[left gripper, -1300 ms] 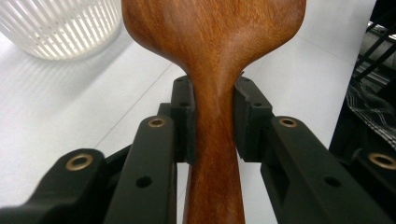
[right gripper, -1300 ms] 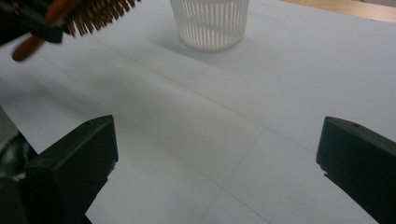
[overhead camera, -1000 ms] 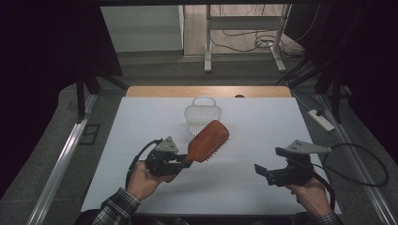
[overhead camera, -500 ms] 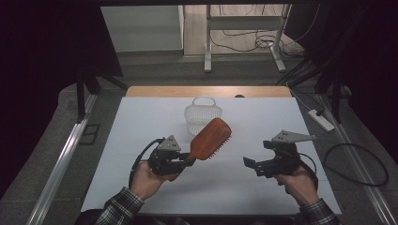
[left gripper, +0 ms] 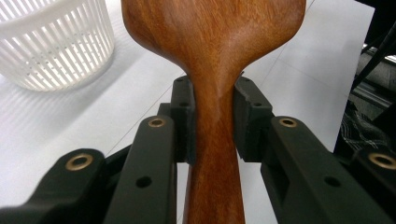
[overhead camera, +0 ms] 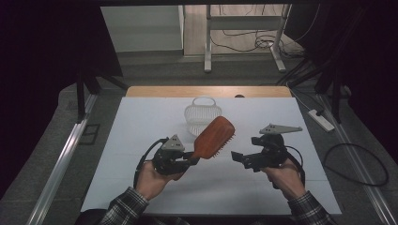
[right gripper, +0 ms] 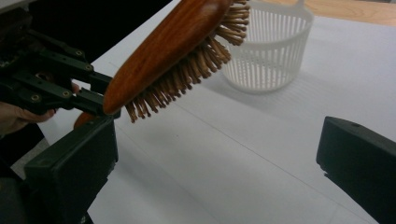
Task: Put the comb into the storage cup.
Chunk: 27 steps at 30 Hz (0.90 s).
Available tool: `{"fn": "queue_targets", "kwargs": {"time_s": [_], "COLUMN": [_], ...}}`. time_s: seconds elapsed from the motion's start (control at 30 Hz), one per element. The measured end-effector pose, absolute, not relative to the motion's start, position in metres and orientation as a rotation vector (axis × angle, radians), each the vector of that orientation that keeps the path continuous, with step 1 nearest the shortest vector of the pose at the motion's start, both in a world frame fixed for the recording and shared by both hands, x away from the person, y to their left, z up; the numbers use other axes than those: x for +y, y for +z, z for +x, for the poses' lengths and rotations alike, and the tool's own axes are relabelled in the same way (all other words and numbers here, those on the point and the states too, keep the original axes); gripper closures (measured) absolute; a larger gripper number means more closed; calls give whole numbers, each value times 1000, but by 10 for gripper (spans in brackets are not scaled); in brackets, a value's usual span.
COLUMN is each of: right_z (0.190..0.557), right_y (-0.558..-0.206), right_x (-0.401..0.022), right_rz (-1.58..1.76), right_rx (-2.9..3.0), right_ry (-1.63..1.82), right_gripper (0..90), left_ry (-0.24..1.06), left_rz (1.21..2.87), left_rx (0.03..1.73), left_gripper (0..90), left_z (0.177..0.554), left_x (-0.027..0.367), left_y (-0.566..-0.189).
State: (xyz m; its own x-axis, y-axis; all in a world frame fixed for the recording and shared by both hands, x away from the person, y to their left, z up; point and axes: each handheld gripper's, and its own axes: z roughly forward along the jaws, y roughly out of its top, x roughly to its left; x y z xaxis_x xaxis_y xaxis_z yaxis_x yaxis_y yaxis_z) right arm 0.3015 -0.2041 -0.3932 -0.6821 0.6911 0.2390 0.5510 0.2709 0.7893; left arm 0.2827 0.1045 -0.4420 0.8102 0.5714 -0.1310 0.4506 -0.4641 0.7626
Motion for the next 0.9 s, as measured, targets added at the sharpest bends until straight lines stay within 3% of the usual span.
{"fn": "queue_targets", "kwargs": {"time_s": [0.9], "right_z": [330], "right_y": [-389], "right_x": [-157], "right_rz": [1245], "right_rx": [2399], "right_ry": [1415], "right_gripper": [0], "left_ry": [195], "left_rz": [2091], "left_rx": [731], "left_gripper": [723], "left_z": [278], "left_x": [101], "left_y": [-440]}}
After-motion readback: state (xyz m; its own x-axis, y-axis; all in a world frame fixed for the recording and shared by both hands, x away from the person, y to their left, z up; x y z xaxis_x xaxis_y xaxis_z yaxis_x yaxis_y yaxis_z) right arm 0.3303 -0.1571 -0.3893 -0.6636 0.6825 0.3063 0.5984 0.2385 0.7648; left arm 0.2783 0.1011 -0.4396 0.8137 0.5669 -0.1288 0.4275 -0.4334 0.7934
